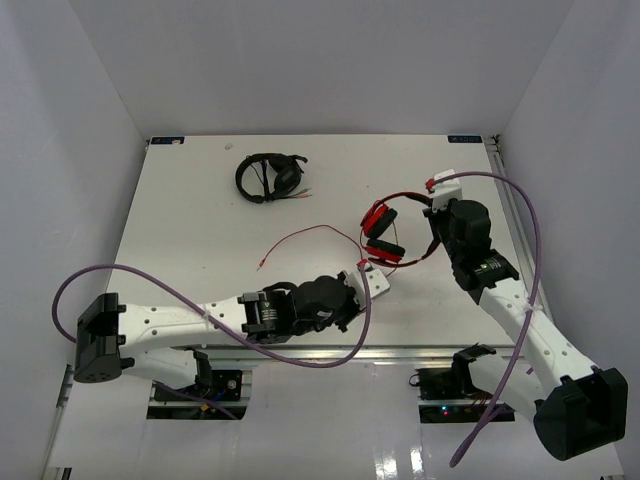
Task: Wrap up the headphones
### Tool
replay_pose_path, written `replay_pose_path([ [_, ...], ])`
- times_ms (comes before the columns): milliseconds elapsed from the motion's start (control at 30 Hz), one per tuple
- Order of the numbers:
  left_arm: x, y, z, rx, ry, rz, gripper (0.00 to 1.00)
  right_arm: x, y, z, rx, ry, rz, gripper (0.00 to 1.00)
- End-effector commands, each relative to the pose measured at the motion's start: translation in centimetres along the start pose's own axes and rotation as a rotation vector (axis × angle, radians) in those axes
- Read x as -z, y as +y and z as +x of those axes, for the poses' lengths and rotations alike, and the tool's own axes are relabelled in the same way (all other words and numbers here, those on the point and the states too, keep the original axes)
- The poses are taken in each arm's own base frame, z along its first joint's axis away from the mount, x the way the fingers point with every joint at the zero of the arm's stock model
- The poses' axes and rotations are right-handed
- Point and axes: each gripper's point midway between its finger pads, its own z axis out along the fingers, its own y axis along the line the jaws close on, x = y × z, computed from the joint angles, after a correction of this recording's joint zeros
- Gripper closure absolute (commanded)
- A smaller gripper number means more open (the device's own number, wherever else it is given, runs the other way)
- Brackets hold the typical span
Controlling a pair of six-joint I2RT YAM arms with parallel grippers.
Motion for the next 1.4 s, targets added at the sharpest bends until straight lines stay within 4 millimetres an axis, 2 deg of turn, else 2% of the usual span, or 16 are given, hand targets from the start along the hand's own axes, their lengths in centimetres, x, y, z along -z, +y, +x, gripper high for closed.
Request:
replay_pose_path([
  [0,2.1,3.5,-2.4,-0.108,0.013,-0.126,1.00,1.4,1.3,-5.2,0.240,-0.197,-0.133,0.92],
  [67,1.8,4.8,-3.0,-0.116,0.017,-0.156,1.00,1.9,2.9,-4.5,0.331,-0.174,-0.242,0.92],
  [233,1.0,7.5,-4.5,-0.136,0.010,-0.210,1.00,3.2,5.4,-3.8,0.451,-0.180,-0.412,0.92],
  [433,0.3,9.7,-5.8,-0.123,-0.021,-0.238,1.00,4.0,6.8,-2.0,0.471,-0.165,-0.489,0.92],
  [633,-0.8,10.2,-6.8,-0.127,-0.031,-0.219,1.00,4.0,7.8,-1.0,0.440,-0.145,-0.499,0.92],
  [900,-3.3,10.4,-8.7,-0.178,0.023,-0.219,1.00,4.0,9.1,-0.1,0.439,-0.125,-0.494,0.92],
  [1000,-4.0,10.8,-8.0,-0.198,0.072,-0.238,1.00,4.0,9.2,0.0,0.439,-0.120,-0.478,0.92],
  [1200,-3.4,13.0,-5.9,-0.219,0.145,-0.345,1.00,4.0,8.5,-0.2,0.429,-0.117,-0.441,0.92],
  [1367,-2.5,15.3,-4.3,-0.186,0.165,-0.411,1.00,5.7,10.1,-1.1,0.396,-0.135,-0.567,0.92],
])
